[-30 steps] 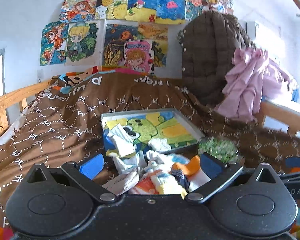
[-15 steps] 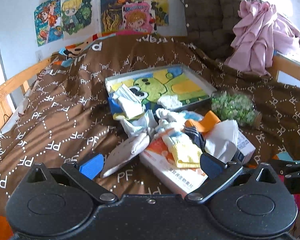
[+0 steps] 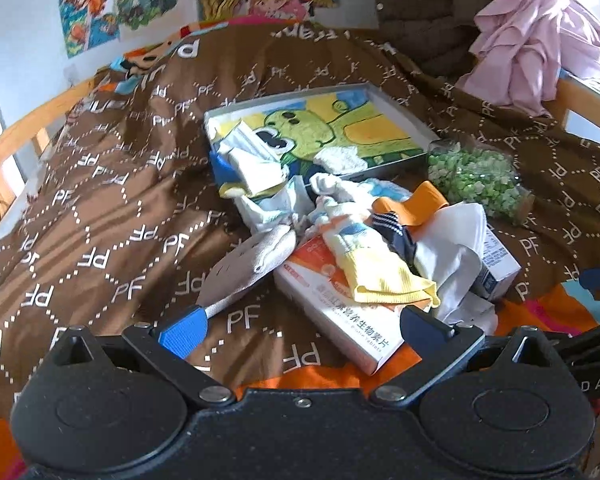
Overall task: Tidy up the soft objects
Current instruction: 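Lift both tools and move them back toward the pile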
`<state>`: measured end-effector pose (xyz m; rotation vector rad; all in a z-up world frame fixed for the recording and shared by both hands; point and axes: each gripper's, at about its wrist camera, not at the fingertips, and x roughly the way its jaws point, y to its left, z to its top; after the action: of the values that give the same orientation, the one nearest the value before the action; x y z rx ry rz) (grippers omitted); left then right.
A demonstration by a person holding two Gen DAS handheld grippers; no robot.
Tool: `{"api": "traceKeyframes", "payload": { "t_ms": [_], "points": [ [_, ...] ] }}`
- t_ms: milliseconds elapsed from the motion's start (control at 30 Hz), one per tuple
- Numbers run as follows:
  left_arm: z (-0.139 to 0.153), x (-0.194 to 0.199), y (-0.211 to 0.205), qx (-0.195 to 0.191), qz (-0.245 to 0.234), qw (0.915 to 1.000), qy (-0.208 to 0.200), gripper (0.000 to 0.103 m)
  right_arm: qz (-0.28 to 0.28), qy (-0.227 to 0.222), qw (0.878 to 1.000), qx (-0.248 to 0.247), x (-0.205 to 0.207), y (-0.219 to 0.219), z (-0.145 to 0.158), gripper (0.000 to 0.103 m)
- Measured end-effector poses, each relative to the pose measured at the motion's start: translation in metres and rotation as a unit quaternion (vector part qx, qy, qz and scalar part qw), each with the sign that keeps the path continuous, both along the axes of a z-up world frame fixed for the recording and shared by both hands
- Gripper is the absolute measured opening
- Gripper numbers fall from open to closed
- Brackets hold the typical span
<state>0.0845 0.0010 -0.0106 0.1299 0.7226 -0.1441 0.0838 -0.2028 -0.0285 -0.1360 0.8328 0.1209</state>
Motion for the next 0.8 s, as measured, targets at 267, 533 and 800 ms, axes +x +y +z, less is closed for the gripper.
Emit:
{"api": "traceKeyframes", "payload": {
  "t_ms": [267,533,800],
  "points": [
    [-0.005,0.015,0.002,-0.05,0.003,0.9985,0.021,0.102,0.094,-0.041,0.991,-0.085,0.019,0.008,-0.002,0.103],
    [-0.011,0.03,-0.001,-0.082,0.009,0.9964,0.021,0.102,0.121,-0.081,0.985,-0.089,0.027,0.012,-0.005,0.103],
    [-0.01,0.031,-0.009,-0.083,0.004,0.9965,-0.011,0.102,0.138,-0.09,0.981,-0.106,0.038,0.01,-0.007,0.103]
  ]
}}
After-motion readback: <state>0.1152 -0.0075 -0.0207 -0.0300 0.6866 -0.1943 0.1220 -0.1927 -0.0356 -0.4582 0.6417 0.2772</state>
